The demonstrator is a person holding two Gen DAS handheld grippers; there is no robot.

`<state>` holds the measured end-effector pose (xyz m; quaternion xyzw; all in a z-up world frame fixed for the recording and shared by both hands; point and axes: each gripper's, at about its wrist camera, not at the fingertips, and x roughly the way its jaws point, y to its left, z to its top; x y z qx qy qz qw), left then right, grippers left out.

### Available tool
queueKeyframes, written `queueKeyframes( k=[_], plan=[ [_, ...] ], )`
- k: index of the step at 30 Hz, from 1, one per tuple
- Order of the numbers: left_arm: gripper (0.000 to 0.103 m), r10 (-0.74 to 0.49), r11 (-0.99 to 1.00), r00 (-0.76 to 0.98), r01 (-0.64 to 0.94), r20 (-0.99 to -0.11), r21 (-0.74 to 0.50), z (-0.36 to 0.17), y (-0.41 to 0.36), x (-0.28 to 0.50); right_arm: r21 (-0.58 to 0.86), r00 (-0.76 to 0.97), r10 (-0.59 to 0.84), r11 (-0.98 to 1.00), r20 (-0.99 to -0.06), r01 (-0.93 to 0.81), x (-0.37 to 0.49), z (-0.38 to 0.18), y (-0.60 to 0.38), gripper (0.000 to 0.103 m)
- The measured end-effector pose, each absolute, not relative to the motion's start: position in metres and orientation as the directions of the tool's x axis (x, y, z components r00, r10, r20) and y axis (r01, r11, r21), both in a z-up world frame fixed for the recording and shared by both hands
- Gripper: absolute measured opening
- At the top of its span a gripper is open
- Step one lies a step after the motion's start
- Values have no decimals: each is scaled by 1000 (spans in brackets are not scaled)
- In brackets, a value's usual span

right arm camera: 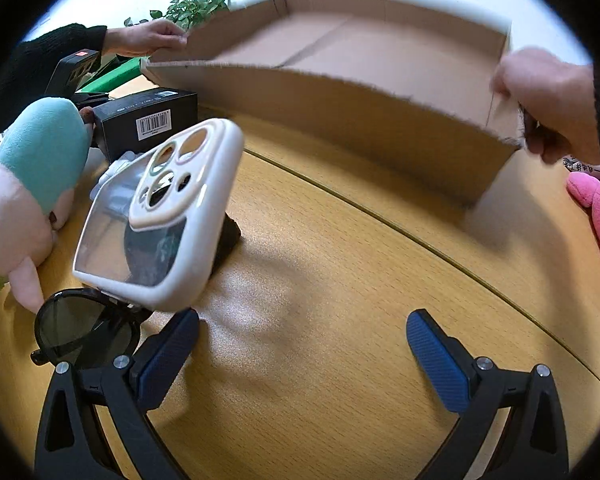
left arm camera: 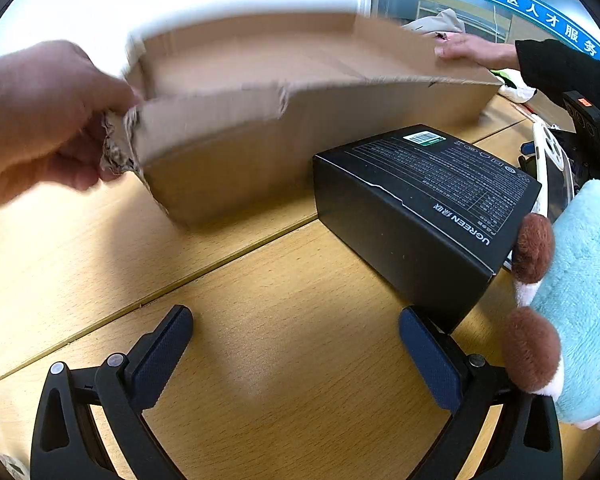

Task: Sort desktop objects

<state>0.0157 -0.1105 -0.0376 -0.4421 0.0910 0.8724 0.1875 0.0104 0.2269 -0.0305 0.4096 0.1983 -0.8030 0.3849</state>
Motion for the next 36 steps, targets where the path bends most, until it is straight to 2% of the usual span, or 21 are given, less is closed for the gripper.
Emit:
queueKeyframes(
  k=[36],
  plan=[
    [103,237,-920,-544,-392,-805,-5,-41,-111,22,-4,-375,-451,-635,-810,772,13,-30,226,103]
  ],
)
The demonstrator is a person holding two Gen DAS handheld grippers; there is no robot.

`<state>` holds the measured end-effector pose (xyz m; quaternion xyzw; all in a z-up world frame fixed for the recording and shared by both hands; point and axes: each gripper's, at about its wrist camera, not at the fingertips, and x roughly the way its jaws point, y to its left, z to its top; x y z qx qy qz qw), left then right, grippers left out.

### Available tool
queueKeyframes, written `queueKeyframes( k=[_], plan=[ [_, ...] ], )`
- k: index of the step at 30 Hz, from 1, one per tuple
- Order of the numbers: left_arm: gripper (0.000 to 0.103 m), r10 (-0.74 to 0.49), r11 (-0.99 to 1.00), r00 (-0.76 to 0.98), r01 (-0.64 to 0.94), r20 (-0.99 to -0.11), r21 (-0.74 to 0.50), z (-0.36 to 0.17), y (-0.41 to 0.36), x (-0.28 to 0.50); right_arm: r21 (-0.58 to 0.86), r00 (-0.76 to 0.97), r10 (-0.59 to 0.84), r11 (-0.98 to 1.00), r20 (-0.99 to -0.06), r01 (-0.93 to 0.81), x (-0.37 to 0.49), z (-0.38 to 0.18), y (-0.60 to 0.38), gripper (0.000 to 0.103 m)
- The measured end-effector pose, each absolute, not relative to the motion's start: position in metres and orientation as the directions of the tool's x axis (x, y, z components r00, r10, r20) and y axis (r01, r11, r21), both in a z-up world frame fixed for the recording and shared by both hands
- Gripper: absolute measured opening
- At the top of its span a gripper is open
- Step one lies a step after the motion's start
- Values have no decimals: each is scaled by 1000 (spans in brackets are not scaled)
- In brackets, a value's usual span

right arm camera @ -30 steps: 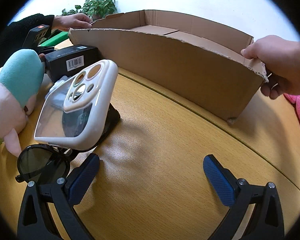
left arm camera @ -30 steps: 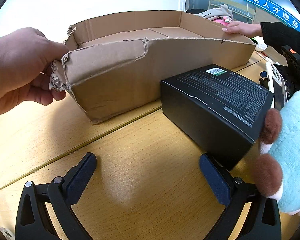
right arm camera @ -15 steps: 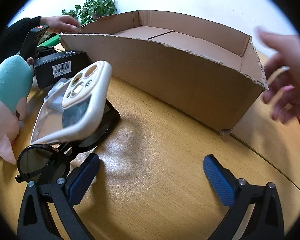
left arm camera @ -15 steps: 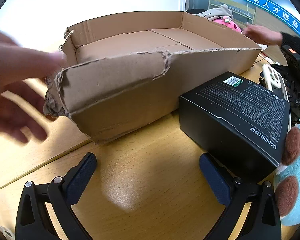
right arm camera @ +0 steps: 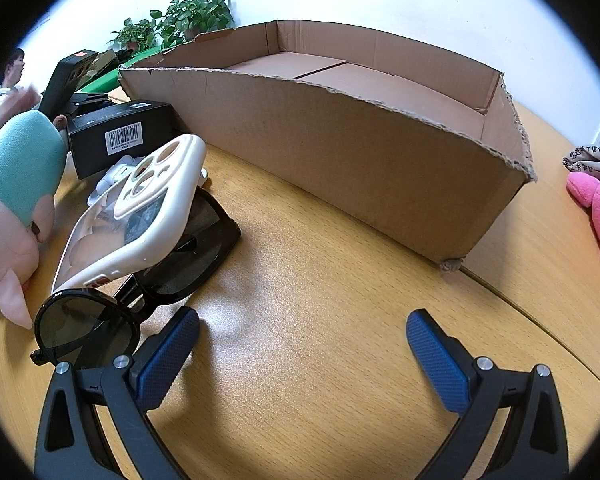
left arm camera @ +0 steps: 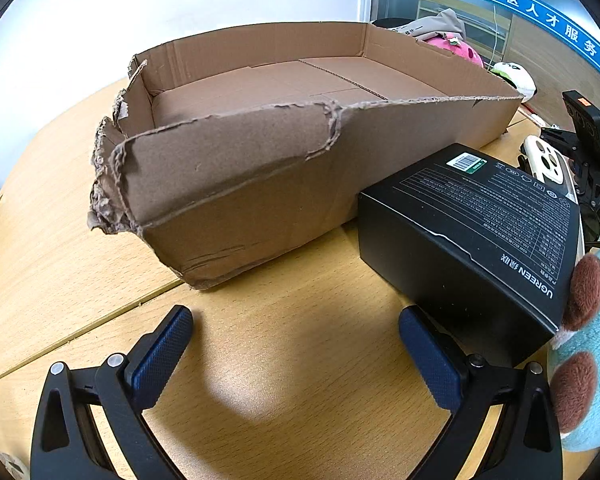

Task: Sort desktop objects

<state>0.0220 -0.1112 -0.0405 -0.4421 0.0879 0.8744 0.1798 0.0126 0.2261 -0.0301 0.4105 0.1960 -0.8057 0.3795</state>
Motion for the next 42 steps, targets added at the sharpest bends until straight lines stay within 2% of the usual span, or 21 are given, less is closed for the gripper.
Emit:
queueKeyframes(
  k=[11,13,15,18,20,23,27,31,35,37,39,40,42],
  plan=[
    [103,229,-922,-543,-386,-808,-2,-43,-100,29,-2,-447,-349,-786,-824,618,38,-28,245,103],
    [103,205,-932,-526,-362,-825,-1,-42,-103,30,-6,-453,-306,-823,-837,567,52,-27,256,103],
    [102,127,-961,-556,-274,-822,36,-39,-111,39,-37,-480,-242,-864,-843,502,73,-24,266,102],
    [101,-6,-983,-682,-131,-731,130,-13,-119,82,-99,-570,-193,-893,-799,440,114,-10,281,102],
    [102,-19,-996,-762,-43,-647,79,17,-123,122,-67,-603,-231,-900,-764,430,139,4,283,102],
    [103,7,-999,-821,14,-571,-32,54,-115,167,11,-610,-328,-886,-722,464,163,22,272,102],
    [103,20,-998,-879,9,-477,-58,91,-79,211,-83,-615,-306,-849,-727,521,170,30,228,102],
    [103,46,-998,-894,-17,-445,-68,98,-37,236,-70,-622,-359,-828,-696,556,184,45,195,102],
    [103,59,-998,-888,-49,-456,-34,92,7,253,-57,-627,-411,-806,-662,589,213,62,186,102],
    [103,-61,-996,-888,81,-456,-26,94,24,259,-87,-643,-411,-798,-646,597,230,70,183,102],
    [103,-63,-996,-894,84,-444,-28,94,36,270,-99,-660,-418,-796,-625,597,244,77,184,102],
    [103,-51,-996,-900,80,-432,-49,94,38,276,-101,-672,-422,-798,-609,594,251,81,185,100],
    [101,-22,-992,-908,72,-417,-105,95,38,286,-131,-714,-387,-823,-583,553,262,86,187,62]
  ],
)
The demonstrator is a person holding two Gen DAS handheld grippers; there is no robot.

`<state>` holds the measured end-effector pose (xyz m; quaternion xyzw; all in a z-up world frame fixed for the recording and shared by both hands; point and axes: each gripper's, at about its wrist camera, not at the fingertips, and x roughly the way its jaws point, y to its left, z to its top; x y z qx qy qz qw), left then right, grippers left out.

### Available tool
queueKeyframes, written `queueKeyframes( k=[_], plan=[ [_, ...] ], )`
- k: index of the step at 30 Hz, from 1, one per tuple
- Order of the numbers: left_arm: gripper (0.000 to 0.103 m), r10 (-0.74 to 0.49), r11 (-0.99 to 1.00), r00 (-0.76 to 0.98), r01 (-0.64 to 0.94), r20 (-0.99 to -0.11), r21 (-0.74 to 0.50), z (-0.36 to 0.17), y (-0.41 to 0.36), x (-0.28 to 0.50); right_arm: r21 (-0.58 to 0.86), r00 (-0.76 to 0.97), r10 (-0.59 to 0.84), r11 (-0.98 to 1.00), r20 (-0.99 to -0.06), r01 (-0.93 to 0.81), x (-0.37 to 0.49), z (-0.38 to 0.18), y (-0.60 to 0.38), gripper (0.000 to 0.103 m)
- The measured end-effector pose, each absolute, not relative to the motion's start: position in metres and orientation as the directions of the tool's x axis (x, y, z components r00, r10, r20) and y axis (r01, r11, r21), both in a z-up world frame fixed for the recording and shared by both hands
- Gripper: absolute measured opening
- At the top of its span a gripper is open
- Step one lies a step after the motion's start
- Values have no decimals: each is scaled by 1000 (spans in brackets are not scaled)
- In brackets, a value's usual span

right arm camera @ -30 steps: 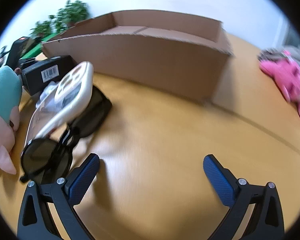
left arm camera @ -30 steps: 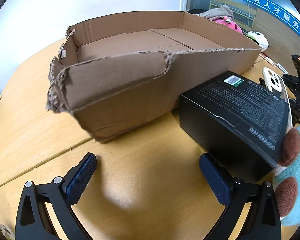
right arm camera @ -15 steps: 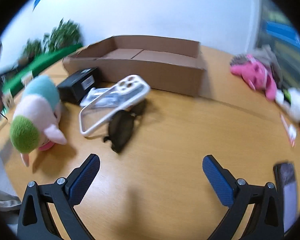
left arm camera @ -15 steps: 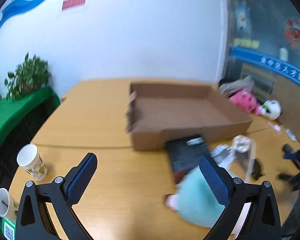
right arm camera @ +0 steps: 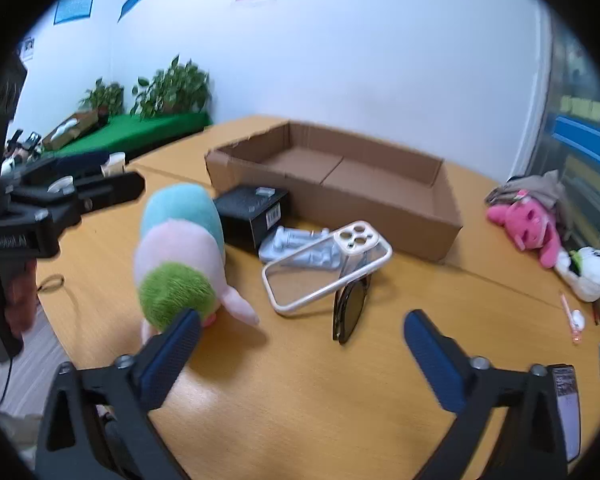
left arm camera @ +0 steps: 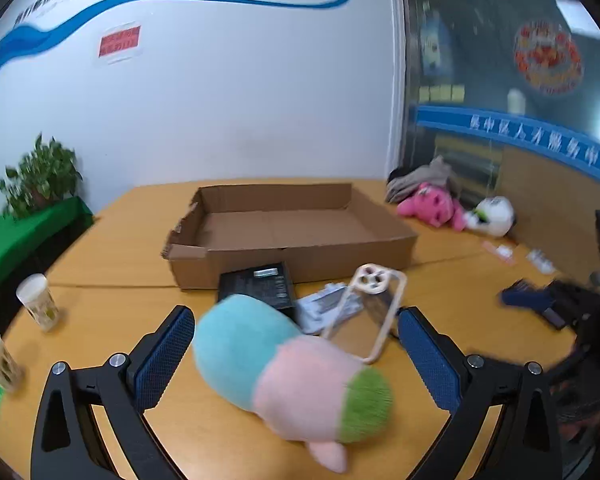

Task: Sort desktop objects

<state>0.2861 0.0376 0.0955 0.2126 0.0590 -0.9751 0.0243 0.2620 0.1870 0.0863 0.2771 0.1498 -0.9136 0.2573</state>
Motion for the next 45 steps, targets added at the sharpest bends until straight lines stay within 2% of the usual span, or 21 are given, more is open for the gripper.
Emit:
queueKeyframes(
  k=[1,2,3,4,5,6,7,8,9,10,13,22,26,33,36,37,38,45],
  plan=[
    [80,-15,-989,-909,74,-417,-127,96,37,290,-136,-726,-361,-839,-585,527,263,87,189,16],
    [57,-4,-987,-907,72,-421,-146,95,35,292,-111,-720,-362,-848,-592,518,263,87,192,3],
    [13,16,-984,-899,64,-437,-167,93,32,292,-55,-696,-399,-845,-597,531,263,86,197,4],
    [8,37,-980,-891,56,-452,-191,91,30,292,-10,-676,-433,-838,-597,546,264,87,201,4],
    [8,43,-977,-888,59,-457,-207,89,28,293,5,-670,-443,-836,-596,549,265,87,202,6],
    [14,34,-974,-887,75,-461,-215,88,25,295,0,-673,-437,-839,-596,545,266,87,201,13],
    [47,19,-971,-886,93,-463,-218,88,23,296,-8,-677,-429,-842,-598,540,266,88,199,43],
    [75,4,-969,-886,112,-464,-222,88,21,296,-17,-681,-422,-843,-599,538,267,88,197,84],
    [100,-11,-965,-889,129,-458,-228,88,18,297,-27,-687,-421,-842,-593,539,267,88,194,94],
    [103,-20,-962,-896,138,-443,-237,88,16,299,-38,-693,-423,-838,-584,544,269,88,191,96],
    [103,5,-955,-899,125,-437,-268,85,8,296,-51,-667,-437,-814,-603,579,267,84,178,96],
    [103,86,-923,-841,135,-535,-360,60,-16,257,-20,-587,-485,-760,-648,650,254,73,143,96],
    [103,119,-916,-807,136,-579,-377,46,-26,234,32,-514,-521,-723,-681,690,240,67,127,96],
    [103,228,-859,-731,160,-643,-486,5,-50,198,122,-352,-572,-631,-741,766,214,47,88,96],
    [103,282,-838,-739,121,-612,-532,-4,-54,196,143,-286,-574,-588,-767,796,206,33,68,94],
    [103,285,-844,-742,106,-607,-525,-5,-53,195,145,-267,-568,-577,-779,804,205,26,62,87],
    [102,288,-851,-743,89,-604,-517,-5,-51,195,134,-259,-552,-573,-792,808,203,19,56,87],
    [91,337,-843,-741,36,-581,-536,-1,-52,201,164,-197,-551,-538,-811,827,200,11,53,79]
  ],
)
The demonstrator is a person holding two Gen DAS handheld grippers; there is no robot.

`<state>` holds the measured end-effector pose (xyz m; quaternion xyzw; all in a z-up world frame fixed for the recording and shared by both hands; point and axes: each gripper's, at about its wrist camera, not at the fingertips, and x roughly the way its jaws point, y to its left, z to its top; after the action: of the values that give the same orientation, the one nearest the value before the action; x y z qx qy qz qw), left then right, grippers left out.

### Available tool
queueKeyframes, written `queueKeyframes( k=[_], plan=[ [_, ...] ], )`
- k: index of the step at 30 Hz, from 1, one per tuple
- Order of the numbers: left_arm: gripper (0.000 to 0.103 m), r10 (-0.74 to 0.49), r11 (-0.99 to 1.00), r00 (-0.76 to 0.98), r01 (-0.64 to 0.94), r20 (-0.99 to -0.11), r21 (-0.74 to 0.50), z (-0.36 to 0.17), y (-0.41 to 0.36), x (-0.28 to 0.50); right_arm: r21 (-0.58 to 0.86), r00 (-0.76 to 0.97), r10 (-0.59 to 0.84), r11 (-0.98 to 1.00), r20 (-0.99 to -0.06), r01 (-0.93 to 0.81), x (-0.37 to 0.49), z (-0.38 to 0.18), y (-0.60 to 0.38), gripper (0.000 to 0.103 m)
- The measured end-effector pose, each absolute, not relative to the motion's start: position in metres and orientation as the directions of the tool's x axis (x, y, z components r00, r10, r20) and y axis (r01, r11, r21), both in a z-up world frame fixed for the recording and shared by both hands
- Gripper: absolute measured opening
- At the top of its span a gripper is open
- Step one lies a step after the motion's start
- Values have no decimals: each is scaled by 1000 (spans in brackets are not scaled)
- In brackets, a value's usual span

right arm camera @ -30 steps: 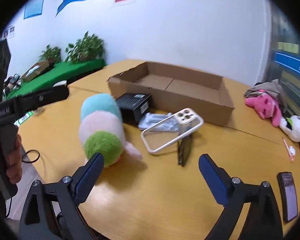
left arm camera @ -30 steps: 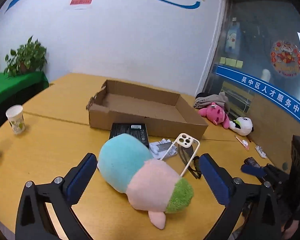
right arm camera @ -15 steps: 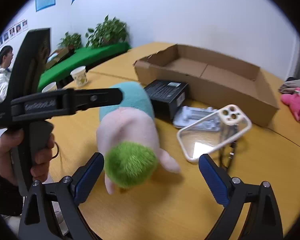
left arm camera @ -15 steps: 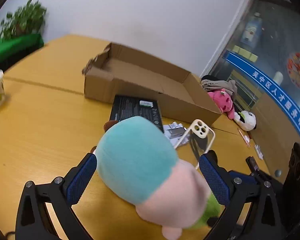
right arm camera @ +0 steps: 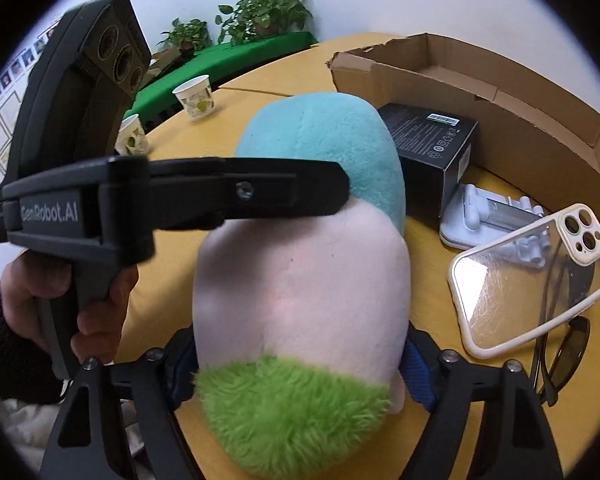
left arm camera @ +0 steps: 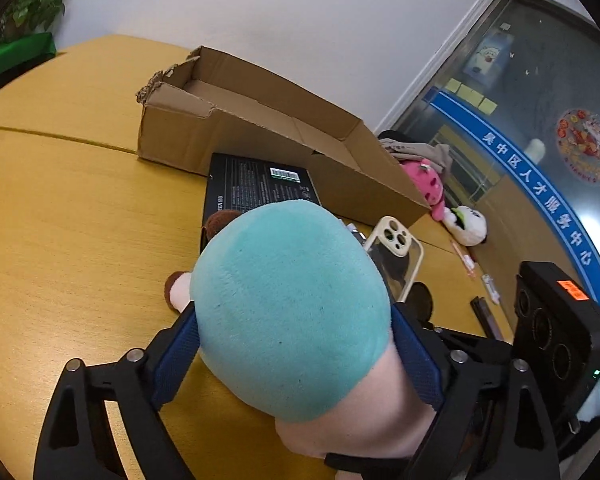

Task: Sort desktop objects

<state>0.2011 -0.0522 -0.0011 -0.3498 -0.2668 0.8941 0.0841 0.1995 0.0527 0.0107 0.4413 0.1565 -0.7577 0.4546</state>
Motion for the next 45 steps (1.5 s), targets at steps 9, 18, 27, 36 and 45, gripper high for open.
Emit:
queueKeyframes(
  k=[9,18,27,36,45],
  plan=[
    [88,316,-859,-739,44,-596,-510,37,-61,204,231,-136,-594,-498,-793,836,203,38,43,74],
    [88,210,-932,-848,-22,-487,-363,139,-64,180,181,-250,-690,-487,-679,854,185,113,36,73],
    [88,148,-979,-940,-95,-308,-180,287,-66,111,113,-384,-771,-502,-508,858,114,239,37,73],
    [88,163,-986,-958,-153,-237,-58,406,-71,21,76,-495,-758,-574,-425,815,31,350,31,73],
    [88,161,-986,-937,-143,-310,-80,407,-102,-70,158,-499,-745,-613,-443,774,-52,350,9,73]
  ],
)
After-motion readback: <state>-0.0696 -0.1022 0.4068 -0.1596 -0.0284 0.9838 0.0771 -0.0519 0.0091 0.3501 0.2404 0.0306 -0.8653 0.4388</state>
